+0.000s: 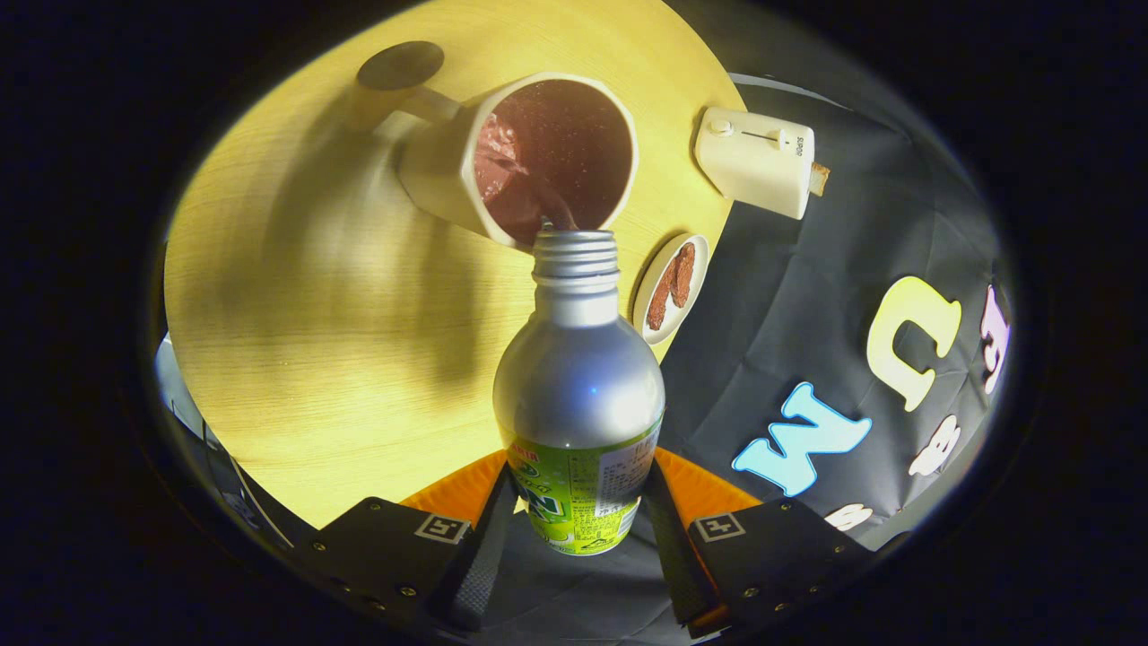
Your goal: Take the bottle from table, then pour the juice into the cup, finally place the bottle on the coaster
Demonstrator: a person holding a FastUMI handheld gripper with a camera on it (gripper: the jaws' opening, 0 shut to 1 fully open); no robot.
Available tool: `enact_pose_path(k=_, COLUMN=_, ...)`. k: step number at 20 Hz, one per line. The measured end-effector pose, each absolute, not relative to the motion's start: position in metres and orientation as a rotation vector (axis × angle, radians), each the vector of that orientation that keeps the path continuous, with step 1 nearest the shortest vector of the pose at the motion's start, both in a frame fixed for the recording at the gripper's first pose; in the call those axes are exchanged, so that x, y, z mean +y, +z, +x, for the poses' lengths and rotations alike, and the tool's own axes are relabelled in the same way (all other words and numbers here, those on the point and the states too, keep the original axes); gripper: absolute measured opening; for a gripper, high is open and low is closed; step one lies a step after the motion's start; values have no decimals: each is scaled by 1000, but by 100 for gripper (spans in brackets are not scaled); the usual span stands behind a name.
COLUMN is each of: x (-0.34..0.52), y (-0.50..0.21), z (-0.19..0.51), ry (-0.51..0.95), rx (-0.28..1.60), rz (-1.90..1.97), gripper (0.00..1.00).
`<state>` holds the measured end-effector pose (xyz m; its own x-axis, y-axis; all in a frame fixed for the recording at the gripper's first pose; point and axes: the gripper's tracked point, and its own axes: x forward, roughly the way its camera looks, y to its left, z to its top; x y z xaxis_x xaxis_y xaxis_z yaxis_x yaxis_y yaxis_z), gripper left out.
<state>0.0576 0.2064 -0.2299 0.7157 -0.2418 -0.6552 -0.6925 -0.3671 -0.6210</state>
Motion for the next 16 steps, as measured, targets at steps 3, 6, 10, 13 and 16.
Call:
enact_pose_path(k=3, x=207, y=-228, z=59, ry=572, rx=723, rz=-1950, gripper=76)
enact_pose_path(k=6, x=209, y=-225, z=59, ry=572, rx=725, rz=-1964, gripper=76)
enact_pose_path(k=10, x=209, y=-221, z=59, ry=567, rx=725, rz=-1987, gripper=76)
enact_pose_path(k=13, x=209, y=-218, z=61, ry=565, rx=730, rz=-2013, gripper=76)
enact_pose_path(k=16, x=211, y=-214, z=63, ry=557, rx=729, rz=-2036, gripper=76)
